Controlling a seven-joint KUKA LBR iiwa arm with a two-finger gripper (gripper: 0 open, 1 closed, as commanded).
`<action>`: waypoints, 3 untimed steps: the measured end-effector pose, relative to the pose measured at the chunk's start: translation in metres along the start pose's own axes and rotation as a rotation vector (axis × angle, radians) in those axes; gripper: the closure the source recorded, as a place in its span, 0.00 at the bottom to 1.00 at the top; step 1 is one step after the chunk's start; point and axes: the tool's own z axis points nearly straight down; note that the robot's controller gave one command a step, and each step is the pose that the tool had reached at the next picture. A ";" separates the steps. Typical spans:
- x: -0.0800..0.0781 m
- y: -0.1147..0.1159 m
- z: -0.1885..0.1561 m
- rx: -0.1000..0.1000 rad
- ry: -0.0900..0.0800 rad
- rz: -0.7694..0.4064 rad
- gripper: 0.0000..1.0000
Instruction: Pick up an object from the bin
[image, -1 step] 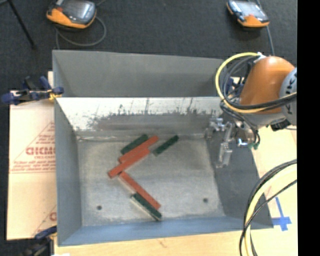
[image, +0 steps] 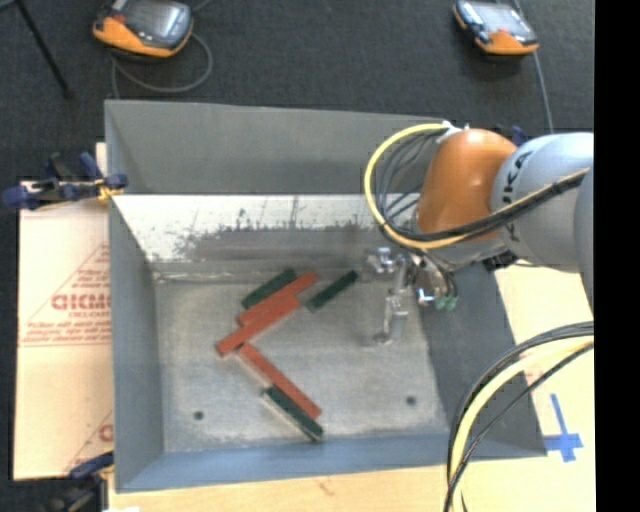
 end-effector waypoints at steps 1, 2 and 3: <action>-0.025 0.047 0.025 0.002 -0.007 -0.038 0.00; -0.025 0.044 0.023 0.004 -0.009 -0.036 1.00; -0.007 0.005 -0.116 0.008 -0.008 -0.618 1.00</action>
Offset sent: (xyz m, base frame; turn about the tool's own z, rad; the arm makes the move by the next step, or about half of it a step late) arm 0.0209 0.0461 -0.0258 -0.0333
